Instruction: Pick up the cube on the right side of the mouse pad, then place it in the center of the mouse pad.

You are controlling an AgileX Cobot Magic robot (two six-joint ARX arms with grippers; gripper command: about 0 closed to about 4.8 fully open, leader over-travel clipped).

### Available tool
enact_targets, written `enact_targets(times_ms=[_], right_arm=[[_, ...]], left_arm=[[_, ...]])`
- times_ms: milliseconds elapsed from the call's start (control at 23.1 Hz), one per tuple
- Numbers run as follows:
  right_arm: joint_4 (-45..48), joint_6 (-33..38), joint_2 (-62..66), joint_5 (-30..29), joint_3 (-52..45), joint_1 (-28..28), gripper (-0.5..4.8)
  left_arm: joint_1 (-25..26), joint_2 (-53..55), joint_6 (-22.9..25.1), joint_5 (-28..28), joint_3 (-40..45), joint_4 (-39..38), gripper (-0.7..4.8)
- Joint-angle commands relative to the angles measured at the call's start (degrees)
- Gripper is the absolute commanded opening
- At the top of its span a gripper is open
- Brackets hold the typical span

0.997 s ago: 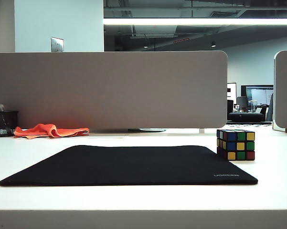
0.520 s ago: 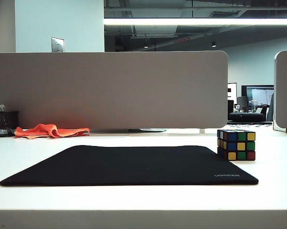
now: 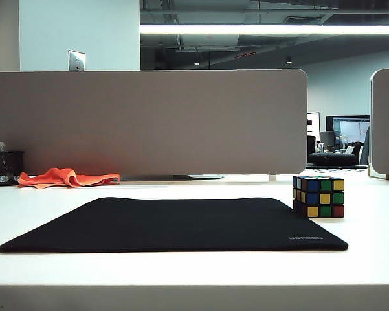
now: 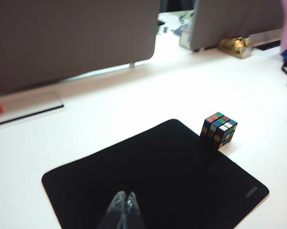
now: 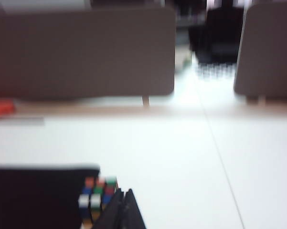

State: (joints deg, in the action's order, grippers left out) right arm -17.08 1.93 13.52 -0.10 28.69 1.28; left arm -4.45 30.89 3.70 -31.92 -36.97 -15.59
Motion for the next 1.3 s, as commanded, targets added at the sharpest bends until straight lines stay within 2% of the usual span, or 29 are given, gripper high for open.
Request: enact_targets(times_ms=[43,347,563,650,737,780,823,867,910,953,1083,1300], right_arm=[[-4.68,-0.55,5.07,0.44,4.87,0.13,-0.06],[-7.04,-3.06,18.80,0.39,15.32,1.31,-0.06],[-7.04,-3.04,25.62,0.26,18.88,4.13,-0.06],[-7.17,-2.97,27.85,-0.96,19.65,5.46,-0.06],[-7.28,-3.02,30.86,-6.40,20.52,6.86,0.01],[-7.87,-2.97,32.96,-6.05,21.31,7.15,0.84],[-8.13,-2.82,33.90,-5.14,21.64,7.32,1.53],[-8.48,-1.84,36.20,-2.69,22.36,7.91,3.51],[-8.52,-1.68,37.18,-1.84,22.73,8.22,4.33],[-8.57,-1.66,39.74,0.28,23.65,8.61,4.79],[-9.60,-0.85,43.58,1.64,25.62,8.66,4.79],[-12.94,5.97,54.10,2.16,32.00,9.31,4.79]], left_arm=[[-1.27,0.00,0.33,0.94,-0.39,1.01,-0.06],[-4.26,0.61,-0.31,8.55,-0.37,-0.68,-0.06],[-5.90,3.52,-0.59,8.94,-0.77,-0.72,-0.06],[-6.36,4.72,-0.92,8.74,-1.03,-0.50,-0.05],[-6.78,6.27,-1.14,8.76,-2.27,-0.85,0.36],[-7.19,7.08,-1.16,8.79,-3.23,-0.81,1.10],[-7.39,7.56,-1.14,8.79,-3.74,-0.81,1.33],[-7.78,8.11,-1.14,8.76,-4.46,-0.66,1.37],[-7.85,8.17,-1.14,8.76,-4.57,-0.59,1.40],[-8.04,8.41,-1.16,8.74,-4.85,-0.61,1.62],[-8.72,9.01,-1.18,8.68,-4.94,-0.90,2.21],[-8.90,10.01,-1.99,6.97,-4.96,-1.79,2.40]])
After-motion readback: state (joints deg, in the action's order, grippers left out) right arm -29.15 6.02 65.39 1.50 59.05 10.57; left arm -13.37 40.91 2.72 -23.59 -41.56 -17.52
